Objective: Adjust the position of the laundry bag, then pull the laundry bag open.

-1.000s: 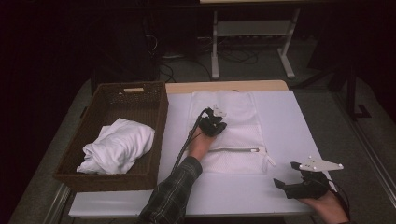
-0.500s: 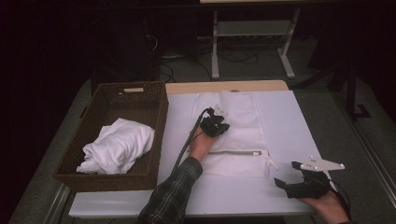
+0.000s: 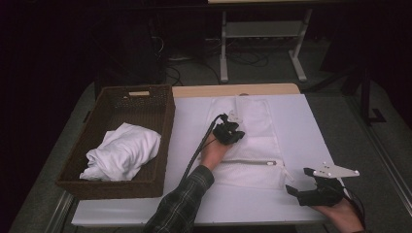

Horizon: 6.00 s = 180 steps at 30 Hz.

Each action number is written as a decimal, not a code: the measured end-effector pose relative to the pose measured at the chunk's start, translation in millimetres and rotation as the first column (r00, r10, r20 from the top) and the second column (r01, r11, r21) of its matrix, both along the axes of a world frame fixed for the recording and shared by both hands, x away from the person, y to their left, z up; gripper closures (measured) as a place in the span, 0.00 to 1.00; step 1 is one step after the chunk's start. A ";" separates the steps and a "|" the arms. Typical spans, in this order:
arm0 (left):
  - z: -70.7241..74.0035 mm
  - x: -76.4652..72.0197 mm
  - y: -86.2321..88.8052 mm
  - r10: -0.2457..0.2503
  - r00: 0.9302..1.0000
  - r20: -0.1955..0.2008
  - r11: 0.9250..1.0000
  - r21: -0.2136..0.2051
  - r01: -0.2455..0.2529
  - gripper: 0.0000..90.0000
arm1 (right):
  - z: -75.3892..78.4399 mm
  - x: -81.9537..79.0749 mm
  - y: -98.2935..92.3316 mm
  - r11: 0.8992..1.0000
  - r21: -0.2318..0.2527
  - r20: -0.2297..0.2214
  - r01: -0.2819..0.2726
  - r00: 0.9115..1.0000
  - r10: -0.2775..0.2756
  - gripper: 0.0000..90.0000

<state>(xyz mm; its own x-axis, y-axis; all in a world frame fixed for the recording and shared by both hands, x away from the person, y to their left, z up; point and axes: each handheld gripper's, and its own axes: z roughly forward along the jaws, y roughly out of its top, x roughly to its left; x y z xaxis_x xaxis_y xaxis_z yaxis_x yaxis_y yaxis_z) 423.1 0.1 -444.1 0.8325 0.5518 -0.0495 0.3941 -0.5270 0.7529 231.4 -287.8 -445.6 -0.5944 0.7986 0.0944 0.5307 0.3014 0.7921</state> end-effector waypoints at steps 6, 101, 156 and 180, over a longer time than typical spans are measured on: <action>-1.9 -7.9 -8.4 -0.031 0.999 -0.018 1.000 0.004 0.031 1.00 | -0.3 0.4 0.0 1.000 -0.003 0.001 -0.002 1.000 0.002 0.06; -7.1 -42.6 98.5 0.200 0.976 -0.089 0.979 -0.016 -0.202 0.99 | -7.1 129.4 -14.3 0.984 -0.084 -0.099 0.156 0.981 -0.164 0.99; 7.9 -92.2 109.2 0.066 0.997 -0.027 0.998 -0.008 -0.067 0.15 | 5.0 104.9 -13.6 0.989 0.008 -0.044 0.146 0.988 -0.145 0.15; 10.7 -130.7 126.1 0.036 0.997 -0.069 0.996 -0.079 -0.041 0.14 | 9.2 60.4 -25.6 0.990 0.028 -0.037 0.139 0.990 -0.138 0.15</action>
<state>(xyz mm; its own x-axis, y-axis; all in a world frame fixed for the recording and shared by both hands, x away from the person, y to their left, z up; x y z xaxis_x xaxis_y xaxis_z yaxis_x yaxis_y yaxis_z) 292.4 126.3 -433.4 0.8040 0.5752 -0.1507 0.4645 -0.4493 0.7632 291.8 -313.4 -436.5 -0.4743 0.8694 0.1386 0.5929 0.1990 0.7803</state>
